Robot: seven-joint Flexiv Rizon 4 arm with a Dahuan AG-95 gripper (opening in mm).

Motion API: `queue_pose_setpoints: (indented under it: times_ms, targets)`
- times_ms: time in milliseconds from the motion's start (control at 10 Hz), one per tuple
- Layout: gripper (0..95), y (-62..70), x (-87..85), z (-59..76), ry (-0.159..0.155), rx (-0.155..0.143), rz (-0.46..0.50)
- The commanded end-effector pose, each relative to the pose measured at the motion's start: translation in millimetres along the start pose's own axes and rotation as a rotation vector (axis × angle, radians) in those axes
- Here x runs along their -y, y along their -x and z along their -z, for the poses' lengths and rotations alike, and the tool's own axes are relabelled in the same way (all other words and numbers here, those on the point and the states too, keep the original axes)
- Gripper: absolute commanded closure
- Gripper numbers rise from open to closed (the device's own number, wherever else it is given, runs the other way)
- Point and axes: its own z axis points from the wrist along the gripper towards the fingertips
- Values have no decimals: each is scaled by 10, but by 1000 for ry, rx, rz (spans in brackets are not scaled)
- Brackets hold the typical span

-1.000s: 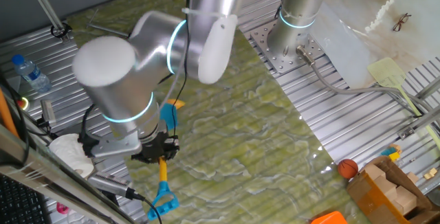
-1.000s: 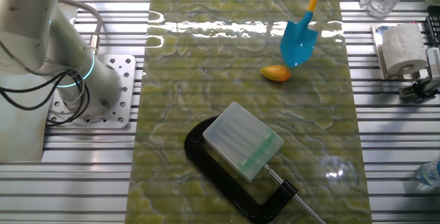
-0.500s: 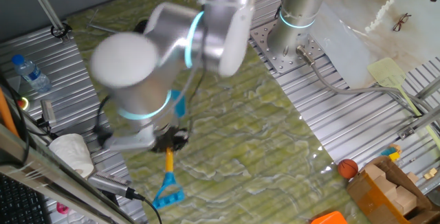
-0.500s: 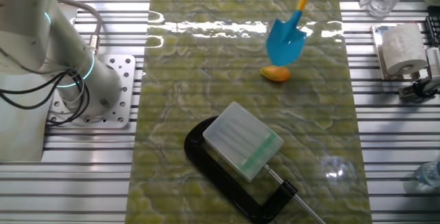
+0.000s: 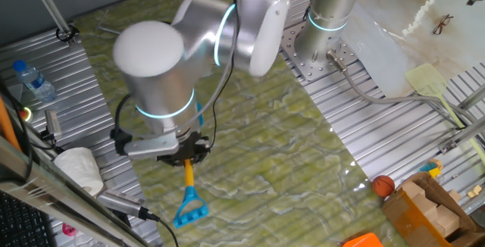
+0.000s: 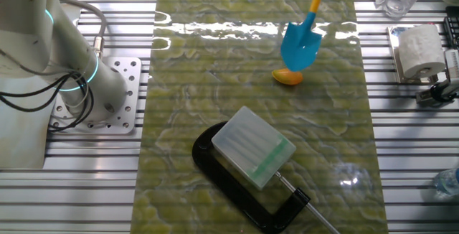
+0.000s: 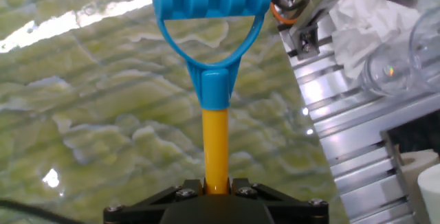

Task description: Use a shovel to scoop up an object

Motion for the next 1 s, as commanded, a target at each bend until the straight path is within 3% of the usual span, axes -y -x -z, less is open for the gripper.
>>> queue_pose_setpoints:
  times_ms: [100, 300, 500, 700, 1000]
  targets:
    - [950, 30, -61, -63, -56, 19, -50]
    - [950, 105, -113, -143, -96, 29, -45]
    - [950, 107, -82, -202, -123, 65, 0]
    - [950, 110, -41, -264, -126, 115, -37]
    - [950, 222, -19, -210, -118, 117, -48]
